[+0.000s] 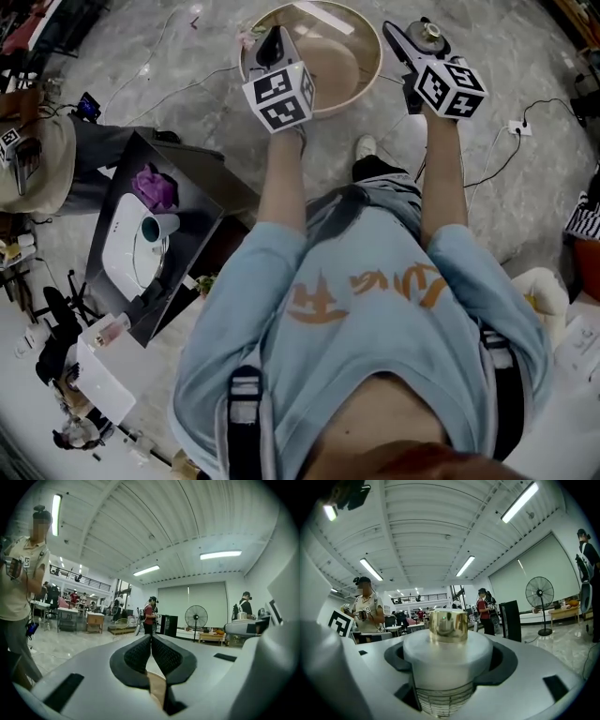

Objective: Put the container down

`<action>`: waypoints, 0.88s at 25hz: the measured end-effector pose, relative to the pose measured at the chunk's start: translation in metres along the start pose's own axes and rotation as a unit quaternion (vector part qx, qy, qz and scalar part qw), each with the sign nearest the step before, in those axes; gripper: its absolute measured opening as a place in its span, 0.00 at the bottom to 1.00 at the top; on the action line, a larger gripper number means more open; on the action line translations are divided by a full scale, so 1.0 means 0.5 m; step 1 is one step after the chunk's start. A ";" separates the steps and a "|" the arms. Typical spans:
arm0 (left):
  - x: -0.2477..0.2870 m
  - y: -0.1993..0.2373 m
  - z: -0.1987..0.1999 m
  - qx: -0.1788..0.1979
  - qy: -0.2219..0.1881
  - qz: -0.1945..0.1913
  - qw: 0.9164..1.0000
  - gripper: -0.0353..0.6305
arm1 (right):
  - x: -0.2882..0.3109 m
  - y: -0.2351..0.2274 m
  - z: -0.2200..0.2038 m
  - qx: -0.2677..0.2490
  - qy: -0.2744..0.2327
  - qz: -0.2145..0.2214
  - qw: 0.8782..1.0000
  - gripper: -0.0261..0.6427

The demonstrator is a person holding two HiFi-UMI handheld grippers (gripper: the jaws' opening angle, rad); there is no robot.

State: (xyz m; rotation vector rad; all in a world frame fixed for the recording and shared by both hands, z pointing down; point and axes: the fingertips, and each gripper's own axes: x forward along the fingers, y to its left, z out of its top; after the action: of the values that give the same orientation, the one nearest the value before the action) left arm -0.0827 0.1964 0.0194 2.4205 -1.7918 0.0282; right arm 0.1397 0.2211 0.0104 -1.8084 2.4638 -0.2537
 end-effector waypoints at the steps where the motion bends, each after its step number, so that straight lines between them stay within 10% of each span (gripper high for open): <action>1: 0.032 -0.005 -0.003 -0.001 0.004 0.004 1.000 0.10 | 0.026 -0.025 -0.001 0.001 0.005 0.002 1.000 0.58; 22: 0.452 -0.067 -0.048 0.024 0.066 0.031 0.997 0.10 | 0.363 -0.349 -0.026 0.032 0.051 0.021 0.998 0.58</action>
State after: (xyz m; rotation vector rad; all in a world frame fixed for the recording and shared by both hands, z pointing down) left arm 0.0175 -0.0064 0.0609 2.3335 -1.8269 0.2336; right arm 0.2466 -0.0015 0.0608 -1.7575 2.5267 -0.4287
